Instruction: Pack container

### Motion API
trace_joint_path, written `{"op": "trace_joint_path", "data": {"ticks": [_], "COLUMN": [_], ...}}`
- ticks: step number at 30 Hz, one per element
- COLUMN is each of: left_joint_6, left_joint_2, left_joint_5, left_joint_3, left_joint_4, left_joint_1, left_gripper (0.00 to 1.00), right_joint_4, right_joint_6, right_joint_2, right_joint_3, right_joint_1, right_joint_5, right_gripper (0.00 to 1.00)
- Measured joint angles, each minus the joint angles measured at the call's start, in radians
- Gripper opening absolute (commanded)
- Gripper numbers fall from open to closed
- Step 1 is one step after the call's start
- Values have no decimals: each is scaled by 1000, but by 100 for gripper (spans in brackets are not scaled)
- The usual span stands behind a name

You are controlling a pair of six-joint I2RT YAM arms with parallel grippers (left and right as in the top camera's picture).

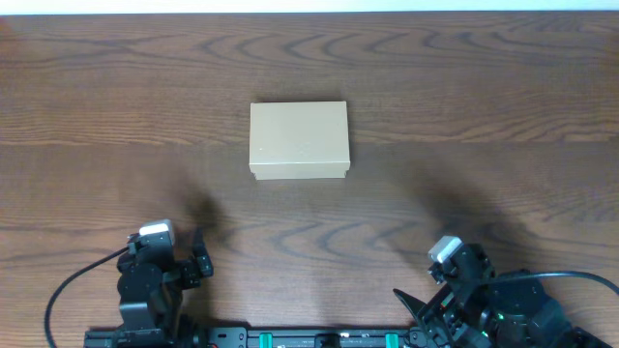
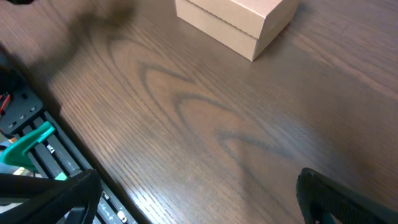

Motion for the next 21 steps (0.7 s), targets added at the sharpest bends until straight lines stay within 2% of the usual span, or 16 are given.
{"op": "trace_joint_path", "data": {"ticks": [12,21], "left_joint_6": [179,214], "left_joint_2": [-18,-18], "left_joint_5": [40,18], "left_joint_3": [-55,-85], "left_joint_4": [3,-29], "left_joint_1": [6,6], "left_gripper": [95,95], "right_joint_4": [0,0], "right_joint_6": [0,0], "right_joint_2": [0,0], "right_joint_3": [0,0], "right_joint_1": [0,0], "right_joint_5": [0,0], "right_gripper": [100,99]}}
